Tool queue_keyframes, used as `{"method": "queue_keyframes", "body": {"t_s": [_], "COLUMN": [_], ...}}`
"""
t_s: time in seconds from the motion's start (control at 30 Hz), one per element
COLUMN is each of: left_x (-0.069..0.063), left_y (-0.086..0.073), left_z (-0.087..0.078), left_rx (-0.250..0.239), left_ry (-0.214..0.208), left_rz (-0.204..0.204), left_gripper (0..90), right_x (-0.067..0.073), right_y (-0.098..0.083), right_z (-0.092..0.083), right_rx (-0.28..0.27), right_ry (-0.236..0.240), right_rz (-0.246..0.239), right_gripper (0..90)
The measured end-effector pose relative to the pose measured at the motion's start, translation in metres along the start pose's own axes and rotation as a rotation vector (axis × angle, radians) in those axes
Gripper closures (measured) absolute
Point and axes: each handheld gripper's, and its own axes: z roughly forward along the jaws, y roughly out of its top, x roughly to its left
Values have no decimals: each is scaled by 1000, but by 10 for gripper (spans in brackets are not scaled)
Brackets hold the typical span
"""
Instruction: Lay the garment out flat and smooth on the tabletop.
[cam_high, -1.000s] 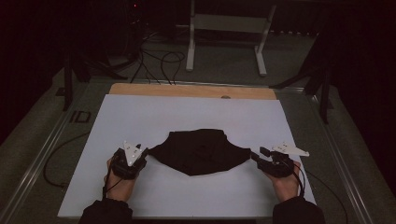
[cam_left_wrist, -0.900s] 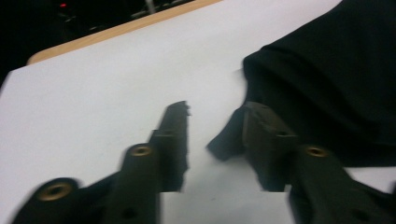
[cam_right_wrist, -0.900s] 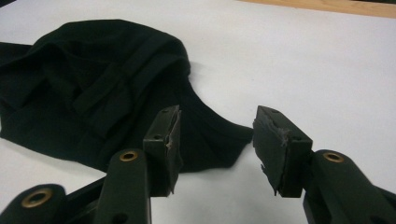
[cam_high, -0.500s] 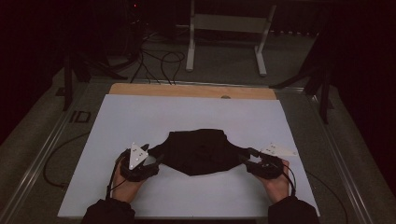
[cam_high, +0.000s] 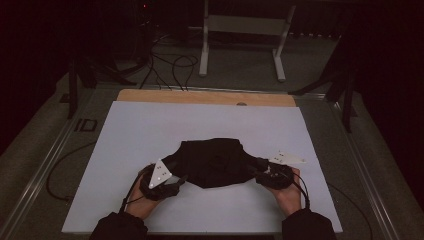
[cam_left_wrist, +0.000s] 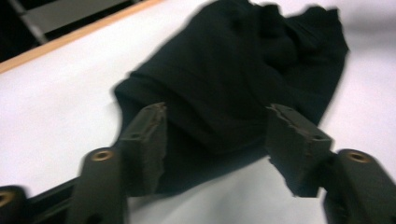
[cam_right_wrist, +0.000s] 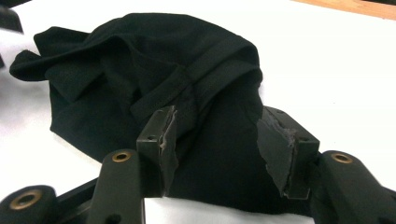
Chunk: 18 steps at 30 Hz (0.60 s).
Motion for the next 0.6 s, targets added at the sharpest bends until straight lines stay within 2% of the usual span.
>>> {"method": "queue_keyframes", "body": {"t_s": [0.1, 0.3, 0.47, 0.6], "left_x": [-7, -18, -20, -22], "left_y": [1, 2, 1, 0], "left_z": [8, 18, 21, 24], "left_rx": [21, 75, 97, 129], "left_ry": [-19, -42, -54, -27], "left_rz": [50, 148, 174, 198], "left_gripper": [470, 482, 449, 442], "right_x": [1, 2, 2, 2], "right_y": [-1, -2, -2, -2], "right_z": [1, 3, 4, 4], "right_rx": [6, 14, 19, 22], "right_ry": [4, 10, 12, 12], "right_rz": [-2, -7, -9, -13], "right_gripper": [470, 470, 470, 471]}}
